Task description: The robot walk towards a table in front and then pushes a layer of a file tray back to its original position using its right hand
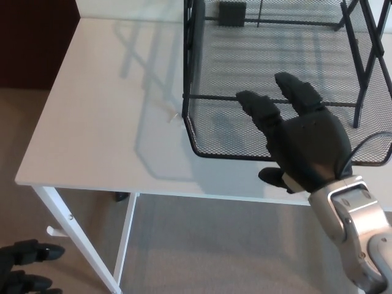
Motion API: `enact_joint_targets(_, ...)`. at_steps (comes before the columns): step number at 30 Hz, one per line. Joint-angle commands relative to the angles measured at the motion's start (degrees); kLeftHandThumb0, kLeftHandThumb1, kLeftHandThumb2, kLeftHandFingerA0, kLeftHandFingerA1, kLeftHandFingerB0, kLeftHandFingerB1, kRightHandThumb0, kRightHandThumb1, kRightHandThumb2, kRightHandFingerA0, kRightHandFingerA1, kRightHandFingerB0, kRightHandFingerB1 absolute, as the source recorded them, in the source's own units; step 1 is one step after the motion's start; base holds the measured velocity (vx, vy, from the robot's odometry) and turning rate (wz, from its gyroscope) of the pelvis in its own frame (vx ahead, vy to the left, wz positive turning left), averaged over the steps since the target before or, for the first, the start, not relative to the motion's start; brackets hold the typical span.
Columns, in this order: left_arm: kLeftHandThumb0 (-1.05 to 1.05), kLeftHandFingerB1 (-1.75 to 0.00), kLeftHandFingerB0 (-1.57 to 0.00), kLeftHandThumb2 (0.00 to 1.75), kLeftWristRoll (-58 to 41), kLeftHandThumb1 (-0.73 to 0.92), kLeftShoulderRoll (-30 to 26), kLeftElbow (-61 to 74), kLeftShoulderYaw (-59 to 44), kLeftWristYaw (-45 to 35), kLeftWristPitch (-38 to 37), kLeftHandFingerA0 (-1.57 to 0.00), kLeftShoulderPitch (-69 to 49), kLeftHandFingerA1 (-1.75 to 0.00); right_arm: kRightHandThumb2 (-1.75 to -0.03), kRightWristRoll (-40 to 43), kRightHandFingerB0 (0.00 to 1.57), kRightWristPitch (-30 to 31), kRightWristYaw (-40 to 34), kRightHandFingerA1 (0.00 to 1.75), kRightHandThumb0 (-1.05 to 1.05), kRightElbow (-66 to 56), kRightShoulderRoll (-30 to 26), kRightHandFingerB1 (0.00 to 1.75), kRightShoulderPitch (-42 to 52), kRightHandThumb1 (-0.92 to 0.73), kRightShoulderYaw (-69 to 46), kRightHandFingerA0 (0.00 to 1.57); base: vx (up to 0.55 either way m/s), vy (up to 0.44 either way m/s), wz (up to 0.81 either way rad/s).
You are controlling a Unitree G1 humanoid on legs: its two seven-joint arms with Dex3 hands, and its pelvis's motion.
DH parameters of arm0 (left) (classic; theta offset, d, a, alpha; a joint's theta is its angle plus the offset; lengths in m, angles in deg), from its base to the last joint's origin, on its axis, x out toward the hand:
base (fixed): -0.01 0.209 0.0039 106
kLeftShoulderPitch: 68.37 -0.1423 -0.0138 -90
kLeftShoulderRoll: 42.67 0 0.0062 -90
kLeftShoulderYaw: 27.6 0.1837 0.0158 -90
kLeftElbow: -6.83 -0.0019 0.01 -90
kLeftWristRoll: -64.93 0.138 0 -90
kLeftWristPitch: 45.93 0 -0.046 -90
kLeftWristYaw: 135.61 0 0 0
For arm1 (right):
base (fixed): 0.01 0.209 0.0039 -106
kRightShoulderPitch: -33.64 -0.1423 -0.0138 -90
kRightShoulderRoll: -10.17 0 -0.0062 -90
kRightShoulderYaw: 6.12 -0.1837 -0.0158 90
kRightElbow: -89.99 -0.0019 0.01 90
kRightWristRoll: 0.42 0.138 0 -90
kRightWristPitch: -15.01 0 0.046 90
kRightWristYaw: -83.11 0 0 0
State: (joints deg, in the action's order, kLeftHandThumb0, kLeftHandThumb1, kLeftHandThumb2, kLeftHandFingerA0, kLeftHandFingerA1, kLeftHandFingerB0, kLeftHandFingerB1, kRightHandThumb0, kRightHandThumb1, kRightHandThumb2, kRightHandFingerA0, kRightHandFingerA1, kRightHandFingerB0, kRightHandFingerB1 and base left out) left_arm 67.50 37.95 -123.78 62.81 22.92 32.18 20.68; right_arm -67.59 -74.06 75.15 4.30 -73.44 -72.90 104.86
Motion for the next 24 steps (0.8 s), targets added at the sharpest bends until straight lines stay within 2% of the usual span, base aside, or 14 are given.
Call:
enact_joint_targets(1, -0.46, -0.43, -0.45, 0.65, 0.7, 0.38, -1.1, 0.2, -0.1, -0.5, -0.6, -0.57, -0.1, -0.47, -0.56, 0.5, 0.13, 2.5, -1.4, 0.19, -0.51, 2.4, -0.6, 0.29, -2.7, -0.36, 0.5, 0.05, 0.0, 0.0, 0.0)
enact_joint_targets(2, -0.46, -0.43, -0.45, 0.65, 0.4, 0.38, -1.0, 0.3, -0.2, -0.7, -0.3, -0.57, -0.1, -0.47, -0.53, 0.3, 0.15, 2.7, -1.8, 0.25, -0.5, 2.7, -0.6, 0.29, -3.1, -0.43, 0.7, 0.02, 0.0, 0.0, 0.0)
enact_joint_targets(3, -0.46, -0.43, -0.44, 0.65, 0.2, 0.39, -1.0, 0.1, -0.3, -0.9, -0.4, -0.56, 0.0, -0.47, -0.72, 0.1, 0.1, 3.1, -2.0, 0.16, -0.49, 3.0, -0.4, 0.37, -3.7, -0.34, 0.9, 0.02, 0.0, 0.0, 0.0)
enact_joint_targets(5, -0.47, -0.43, -0.44, 0.65, 0.3, 0.39, -1.2, -0.1, -0.2, -1.0, -0.7, -0.56, 0.1, -0.46, -0.72, 0.0, 0.09, 3.6, -2.3, 0.17, -0.49, 3.5, -0.2, 0.36, -4.7, -0.34, 1.3, 0.02, 0.0, 0.0, 0.0)
enact_joint_targets(6, -0.47, -0.43, -0.44, 0.65, 0.5, 0.39, -1.2, 0.1, -0.2, -1.0, -0.4, -0.56, 0.2, -0.46, -0.53, 0.1, 0.15, 3.6, -2.9, 0.24, -0.5, 4.0, -0.2, 0.28, -5.3, -0.44, 1.4, 0.02, 0.0, 0.0, 0.0)
enact_joint_targets(12, -0.45, -0.42, -0.43, 0.65, 0.2, 0.39, -1.1, 0.8, -0.3, -1.4, 0.6, -0.55, 0.0, -0.46, -0.55, -0.2, 0.14, 5.4, -1.8, 0.19, -0.56, 5.1, -0.3, 0.27, -8.2, -0.42, 2.6, 0.03, 0.0, 0.0, 0.0)
enact_joint_targets(16, -0.46, -0.42, -0.43, 0.65, 0.5, 0.39, -1.2, 1.2, -0.2, -1.3, 0.7, -0.55, 0.1, -0.46, -0.55, -0.2, 0.11, 6.5, -2.2, 0.25, -0.56, 6.5, -0.1, 0.28, -9.7, -0.45, 3.1, 0.0, 0.0, 0.0, 0.0)
enact_joint_targets(17, -0.46, -0.42, -0.44, 0.65, 0.5, 0.39, -1.3, 1.4, -0.2, -1.4, 0.8, -0.55, 0.2, -0.46, -0.72, 0.1, 0.09, 6.8, -2.4, 0.16, -0.55, 7.5, 0.1, 0.32, -10.5, -0.36, 3.3, 0.05, 0.0, 0.0, 0.0)
enact_joint_targets(18, -0.47, -0.43, -0.44, 0.66, 0.7, 0.4, -1.4, 1.4, -0.1, -1.3, 0.5, -0.55, 0.2, -0.46, -0.54, 0.2, 0.1, 7.1, -2.4, 0.24, -0.56, 8.0, 0.3, 0.28, -10.9, -0.45, 3.5, 0.0, 0.0, 0.0, 0.0)
enact_joint_targets(19, -0.46, -0.43, -0.44, 0.65, 0.7, 0.39, -1.3, 1.1, -0.1, -1.3, 0.5, -0.55, 0.4, -0.46, -0.74, 0.2, 0.05, 7.4, -2.4, 0.19, -0.52, 8.6, 0.4, 0.31, -11.3, -0.34, 3.6, 0.0, 0.0, 0.0, 0.0)
enact_joint_targets(24, -0.46, -0.43, -0.45, 0.65, 0.3, 0.39, -1.1, 0.7, -0.4, -1.4, 0.6, -0.56, 0.7, -0.46, -0.74, 0.4, 0.05, 8.4, -2.7, 0.19, -0.53, 10.4, 0.7, 0.3, -12.8, -0.35, 4.4, 0.0, 0.0, 0.0, 0.0)
